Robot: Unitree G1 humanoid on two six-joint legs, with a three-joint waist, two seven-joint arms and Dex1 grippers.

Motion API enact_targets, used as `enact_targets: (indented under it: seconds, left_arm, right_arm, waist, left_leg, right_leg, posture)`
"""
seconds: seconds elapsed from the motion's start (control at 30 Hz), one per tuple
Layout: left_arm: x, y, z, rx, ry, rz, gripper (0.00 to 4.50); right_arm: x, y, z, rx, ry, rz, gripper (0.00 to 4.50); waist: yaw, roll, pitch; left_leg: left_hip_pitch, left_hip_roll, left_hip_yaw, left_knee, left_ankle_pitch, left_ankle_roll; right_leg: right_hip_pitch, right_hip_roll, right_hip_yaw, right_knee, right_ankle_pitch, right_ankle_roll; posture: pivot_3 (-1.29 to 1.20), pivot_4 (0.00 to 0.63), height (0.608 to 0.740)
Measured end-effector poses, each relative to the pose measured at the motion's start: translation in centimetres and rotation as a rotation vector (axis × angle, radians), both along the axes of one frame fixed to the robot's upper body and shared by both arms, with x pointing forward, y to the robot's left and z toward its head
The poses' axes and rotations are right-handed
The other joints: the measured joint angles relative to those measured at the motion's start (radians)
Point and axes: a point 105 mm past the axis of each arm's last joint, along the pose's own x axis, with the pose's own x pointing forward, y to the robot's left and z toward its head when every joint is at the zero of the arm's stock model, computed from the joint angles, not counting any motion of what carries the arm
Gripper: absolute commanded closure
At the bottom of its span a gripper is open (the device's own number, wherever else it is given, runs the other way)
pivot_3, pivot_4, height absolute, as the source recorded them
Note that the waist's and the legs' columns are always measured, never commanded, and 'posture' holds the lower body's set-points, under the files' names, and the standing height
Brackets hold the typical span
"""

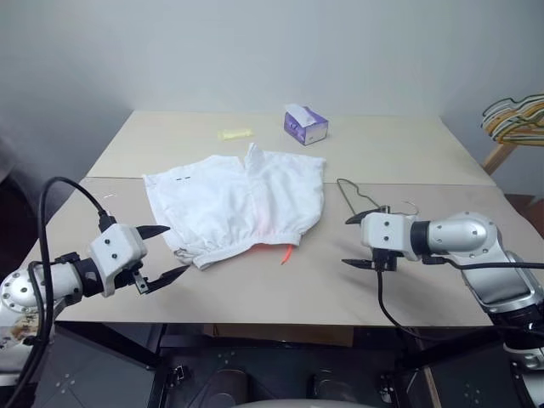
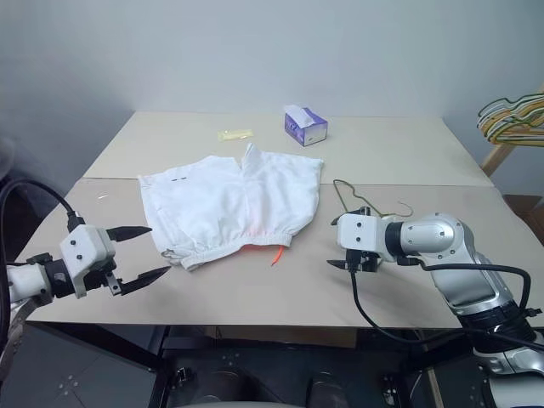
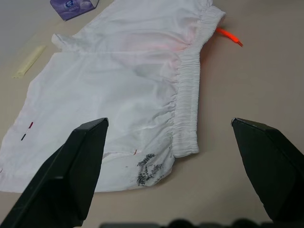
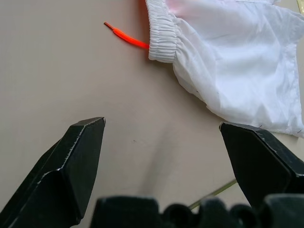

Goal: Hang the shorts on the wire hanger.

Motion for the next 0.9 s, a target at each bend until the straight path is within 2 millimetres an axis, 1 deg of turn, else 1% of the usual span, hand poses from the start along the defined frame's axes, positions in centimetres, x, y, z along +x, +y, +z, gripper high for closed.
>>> enact_targets:
  seconds: [0.23,0.47,0.6,0.73,0.8,0.9]
  left_arm:
    - [0.3,0.2,0.2,0.001,-0.019,0.028,0.0]
    - [0.4,0.6,-0.1,0.059,-0.019,0.041,0.0]
    - [0.4,1.4,-1.0,0.139,-0.001,0.063,0.0]
    - [0.0,1.2,-1.8,0.158,0.026,0.018,0.0]
    - [-0.2,1.3,-2.3,0.197,0.05,-0.013,0.0]
    - [0.4,1.6,-3.1,0.26,0.07,-0.048,0.0]
  right_arm:
    - [0.0,0.0,0.0,0.0,0.0,0.0,0.01]
    - [0.0,0.0,0.0,-0.001,0.001,0.001,0.01]
    - [0.2,0.3,0.4,0.011,-0.006,0.0,0.01]
    - [0.1,0.6,0.4,0.014,-0.005,0.008,0.01]
    - [-0.2,1.2,0.6,0.02,-0.014,0.028,0.01]
    - [-0.7,1.7,0.3,0.03,-0.002,0.036,0.01]
  waist:
    - [0.0,0.0,0.0]
    - [0.0,0.0,0.0]
    - [-0.001,0.0,0.0]
    - [0.0,0.0,0.0]
    - [0.002,0.0,0.0]
    - [0.003,0.0,0.0]
  left_leg:
    - [0.0,0.0,0.0,0.0,0.0,0.0]
    - [0.0,0.0,0.0,0.0,0.0,0.0]
    - [0.0,0.0,0.0,0.0,0.0,0.0]
    - [0.0,0.0,0.0,0.0,0.0,0.0]
    - [0.0,0.0,0.0,0.0,0.0,0.0]
    - [0.0,0.0,0.0,0.0,0.0,0.0]
  right_leg:
    - [0.0,0.0,0.0,0.0,0.0,0.0]
    - [0.0,0.0,0.0,0.0,0.0,0.0]
    - [0.0,0.0,0.0,0.0,0.0,0.0]
    - [0.0,0.0,0.0,0.0,-0.001,-0.001]
    - [0.0,0.0,0.0,0.0,-0.001,-0.001]
    - [0.0,0.0,-0.001,0.0,-0.001,-0.002]
  posture:
    - [0.23,0.0,0.74]
    - [0.23,0.0,0.74]
    - [0.22,0.0,0.74]
    - [0.21,0.0,0.74]
    - [0.19,0.0,0.74]
    - [0.18,0.0,0.74]
